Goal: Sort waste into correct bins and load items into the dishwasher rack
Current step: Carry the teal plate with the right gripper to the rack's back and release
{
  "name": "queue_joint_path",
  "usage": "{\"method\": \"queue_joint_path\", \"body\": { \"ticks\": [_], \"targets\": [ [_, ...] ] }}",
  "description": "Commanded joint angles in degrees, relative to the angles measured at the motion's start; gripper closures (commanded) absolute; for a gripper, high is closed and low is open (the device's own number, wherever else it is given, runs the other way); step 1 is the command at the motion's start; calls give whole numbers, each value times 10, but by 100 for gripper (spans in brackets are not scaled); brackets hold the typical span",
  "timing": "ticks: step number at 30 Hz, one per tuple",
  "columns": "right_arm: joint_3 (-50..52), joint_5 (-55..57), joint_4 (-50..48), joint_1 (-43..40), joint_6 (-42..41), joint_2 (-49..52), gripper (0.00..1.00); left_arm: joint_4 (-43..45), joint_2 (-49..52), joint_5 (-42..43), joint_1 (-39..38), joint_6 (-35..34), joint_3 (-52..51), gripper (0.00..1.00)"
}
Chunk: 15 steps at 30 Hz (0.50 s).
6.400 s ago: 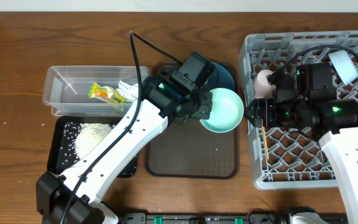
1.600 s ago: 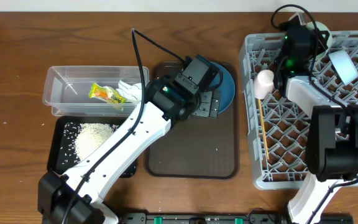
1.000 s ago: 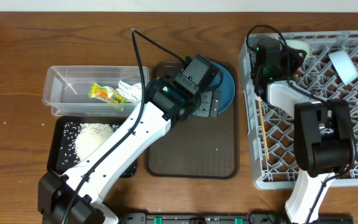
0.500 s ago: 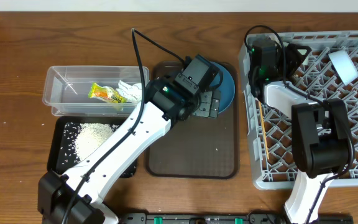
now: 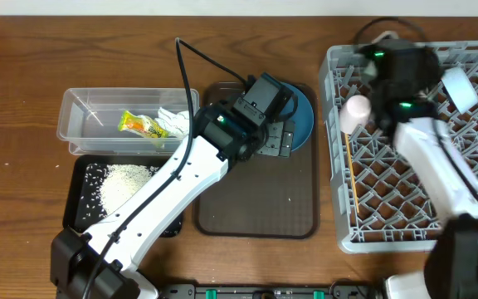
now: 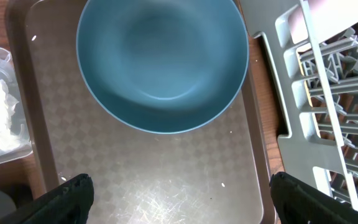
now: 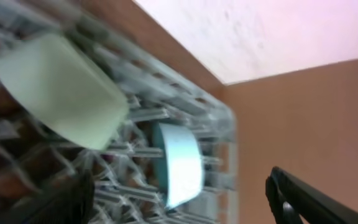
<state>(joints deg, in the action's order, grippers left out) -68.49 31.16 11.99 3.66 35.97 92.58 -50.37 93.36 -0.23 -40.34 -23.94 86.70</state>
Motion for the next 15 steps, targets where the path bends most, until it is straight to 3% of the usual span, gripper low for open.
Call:
{"method": "queue_joint_path", "body": {
  "ticks": [1,3,4,10,15],
  "targets": [
    [-1,-237,14,-55,-139,-8,18,-1,-9,-7,0,3,-1,7],
    [-1,-292,16,-84,-183,-6,24,-1,-9,-7,0,3,-1,7],
    [-1,-317,16,-98,-204,-5,32,-1,-9,-7,0,3,-1,7],
    [-1,-417,5,-150,-318,-4,99,-1,-9,-7,0,3,-1,7],
    [-1,-449,-6,-165,-334,-3,99,-1,-9,-7,0,3,-1,7]
  ]
}}
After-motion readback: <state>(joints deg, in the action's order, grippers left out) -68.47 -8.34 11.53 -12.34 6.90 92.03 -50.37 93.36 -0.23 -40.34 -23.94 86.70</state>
